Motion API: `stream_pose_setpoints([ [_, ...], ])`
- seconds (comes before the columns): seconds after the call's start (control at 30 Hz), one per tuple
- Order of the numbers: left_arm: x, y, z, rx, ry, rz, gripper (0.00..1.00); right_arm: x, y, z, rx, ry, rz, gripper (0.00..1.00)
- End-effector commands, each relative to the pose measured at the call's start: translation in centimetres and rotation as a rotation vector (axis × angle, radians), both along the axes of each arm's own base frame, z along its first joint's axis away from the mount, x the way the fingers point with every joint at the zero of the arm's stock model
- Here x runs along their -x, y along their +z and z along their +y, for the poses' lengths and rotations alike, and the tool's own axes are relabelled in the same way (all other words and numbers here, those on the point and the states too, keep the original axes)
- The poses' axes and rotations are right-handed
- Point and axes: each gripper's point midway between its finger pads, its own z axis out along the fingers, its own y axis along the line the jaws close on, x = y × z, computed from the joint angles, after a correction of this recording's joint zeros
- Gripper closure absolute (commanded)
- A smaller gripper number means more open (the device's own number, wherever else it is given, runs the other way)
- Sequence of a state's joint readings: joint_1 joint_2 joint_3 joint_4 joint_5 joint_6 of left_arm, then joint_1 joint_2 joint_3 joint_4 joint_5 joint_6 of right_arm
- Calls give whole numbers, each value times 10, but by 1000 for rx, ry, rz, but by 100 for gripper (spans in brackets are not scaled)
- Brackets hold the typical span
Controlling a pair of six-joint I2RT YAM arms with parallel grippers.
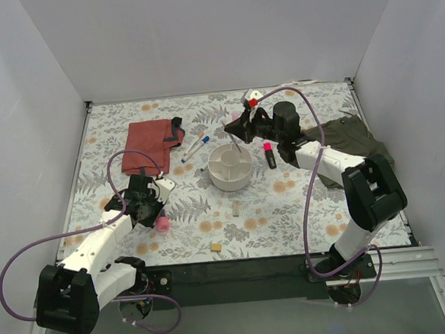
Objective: Sort the stationery into containers
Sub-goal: Place the pen in the storage box, then pick up the stationery from the center of the board.
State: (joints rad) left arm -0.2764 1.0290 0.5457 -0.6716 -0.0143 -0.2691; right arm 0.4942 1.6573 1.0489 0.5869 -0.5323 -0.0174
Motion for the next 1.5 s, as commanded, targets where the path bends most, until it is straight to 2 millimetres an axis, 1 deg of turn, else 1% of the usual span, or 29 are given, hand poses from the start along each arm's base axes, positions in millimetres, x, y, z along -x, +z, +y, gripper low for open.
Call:
stream_pose_setpoints([
  [0.0,4,-7,0,13,8,12,100,-1,11,7,-44,21,-60,99],
  [0.03,5,-8,0,12,10,16,100,0,6,6,-39,21,-52,99],
  [0.2,11,-7,1,15,24,31,100,3,-1,5,-34,24,-46,99],
  [0.3,12,-3,3,11,38,27,99,5,-8,3,-27,22,-40,99],
  [0.37,14,1,4,11,53,26,94,7,-9,2,-26,24,-42,99],
  [0.4,15,2,4,15,56,27,90,9,-13,1,-22,24,-42,99],
  [0.43,17,4,4,21,59,26,83,10,-14,1,-21,24,-44,99],
  [0.53,19,7,5,18,63,19,69,11,-18,-1,-16,17,-48,99],
  [0.57,19,7,5,18,61,20,57,11,-19,-2,-15,14,-47,97],
  [0.63,20,7,6,15,64,24,54,11,-21,-3,-10,11,-47,88],
  [0.67,20,6,6,13,64,26,52,11,-20,-2,-11,13,-50,76],
  [0.73,19,6,6,11,64,21,52,11,-21,-3,-9,10,-50,71],
  [0.8,20,5,7,9,66,25,52,11,-21,-4,-10,8,-47,70],
  [1.1,23,5,10,-2,65,19,52,13,-6,-6,-22,-1,-67,69],
  [1.13,23,6,10,-1,65,16,52,14,0,-7,-26,-3,-78,69],
  [1.2,21,9,10,-4,64,9,52,15,6,-8,-18,-5,-77,69],
  [1.23,20,13,11,-5,61,-1,52,17,17,-11,-22,-7,-97,69],
  [1.27,19,15,10,-5,57,-7,52,18,21,-13,-15,-8,-103,68],
  [1.3,20,17,12,-12,55,-6,51,19,23,-16,4,-13,-103,66],
  [1.33,18,23,12,-14,42,-25,46,21,33,-22,10,-27,-114,62],
  [1.37,15,31,12,-14,36,-44,45,22,33,-25,22,-37,-103,54],
  [1.43,15,41,13,-22,22,-55,41,28,35,-35,53,-55,-56,46],
  [1.47,10,53,13,-25,10,-84,38,30,35,-39,64,-62,-44,39],
])
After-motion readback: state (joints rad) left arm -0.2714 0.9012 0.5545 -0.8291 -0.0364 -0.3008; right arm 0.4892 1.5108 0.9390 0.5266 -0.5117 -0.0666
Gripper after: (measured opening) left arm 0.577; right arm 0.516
